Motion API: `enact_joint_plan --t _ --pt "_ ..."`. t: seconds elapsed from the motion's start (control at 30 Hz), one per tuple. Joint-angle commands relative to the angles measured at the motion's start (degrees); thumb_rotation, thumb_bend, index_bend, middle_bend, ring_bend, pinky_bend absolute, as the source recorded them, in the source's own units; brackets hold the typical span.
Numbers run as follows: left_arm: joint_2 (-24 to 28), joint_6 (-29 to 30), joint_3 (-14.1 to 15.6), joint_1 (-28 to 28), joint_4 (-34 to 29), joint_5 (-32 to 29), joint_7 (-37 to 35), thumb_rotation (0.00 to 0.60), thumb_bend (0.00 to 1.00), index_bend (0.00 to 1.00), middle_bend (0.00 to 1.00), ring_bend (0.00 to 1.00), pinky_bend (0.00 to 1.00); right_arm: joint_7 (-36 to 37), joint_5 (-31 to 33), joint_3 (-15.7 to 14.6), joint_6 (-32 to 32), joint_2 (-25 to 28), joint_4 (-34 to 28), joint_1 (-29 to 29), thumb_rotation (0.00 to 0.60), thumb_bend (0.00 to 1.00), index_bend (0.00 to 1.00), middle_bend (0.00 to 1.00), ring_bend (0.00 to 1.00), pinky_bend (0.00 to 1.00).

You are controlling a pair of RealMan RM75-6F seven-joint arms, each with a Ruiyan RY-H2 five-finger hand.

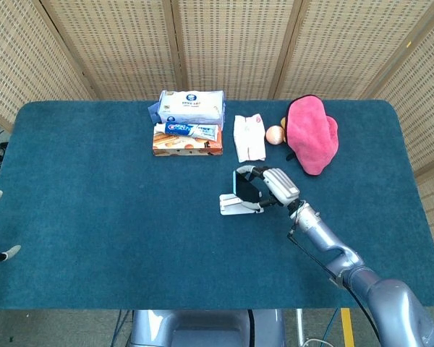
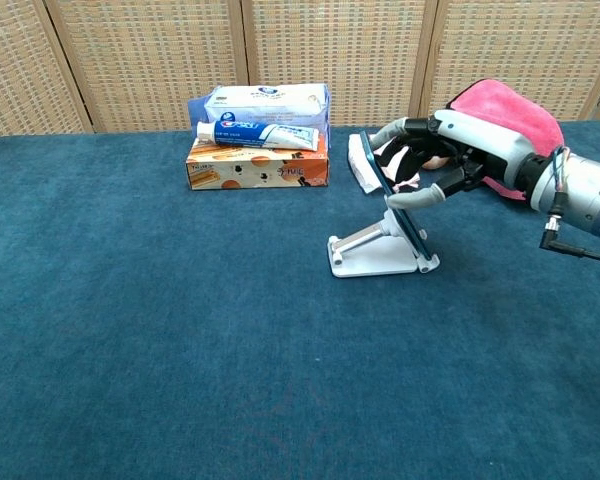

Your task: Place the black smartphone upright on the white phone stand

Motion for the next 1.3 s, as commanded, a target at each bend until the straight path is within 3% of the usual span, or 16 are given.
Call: enact_joint_plan --t 0.03,0.43,0.6,0.87,1.13,1.3 --pt "-0.04 -0.15 -0.01 -0.14 -0.13 -0.08 0.2 0.6 0.0 0.0 0.0 0.0 0.0 0.89 0.05 -0.37 0.12 -0.8 1.26 -0.26 0.6 0.76 0.46 0.54 0.41 0.32" --pt "-0.07 -0.1 0.01 -0.25 -0.42 -0.37 0.71 0.6 0.0 0.0 0.0 0.0 0.0 1.86 -0.22 -1.27 0.8 -2.13 4.46 -0.4 0.6 0.74 0.45 0.5 0.4 0.32" --pt "-0.06 -0.15 0.03 -0.3 -0.49 -0.47 0.85 0.6 0.0 0.0 0.0 0.0 0.0 2.82 -0.98 -2.22 1.31 -2.0 4.74 -0.55 0.6 0.51 0.29 0.32 0.29 0.32" --pt "-0.06 -0.09 0.09 -0.35 -0.68 -0.48 1.16 0.6 0.0 0.0 0.0 0.0 0.0 3.13 -1.95 -3.34 1.72 -1.25 4.4 -0.35 0.6 0.38 0.18 0.17 0.21 0.32" --pt "-0.08 -0.02 0.17 -0.34 -0.7 -0.37 1.23 0.6 0.0 0.0 0.0 0.0 0.0 2.71 -1.82 -3.55 1.46 0.02 2.93 -0.33 0.6 0.36 0.11 0.1 0.16 0.29" --pt "-0.07 0.07 0.17 -0.31 -0.7 -0.36 1.12 0.6 0.0 0.0 0.0 0.0 0.0 2.42 -1.72 -3.62 1.67 1.07 1.64 -0.54 0.6 0.36 0.02 0.01 0.07 0.21"
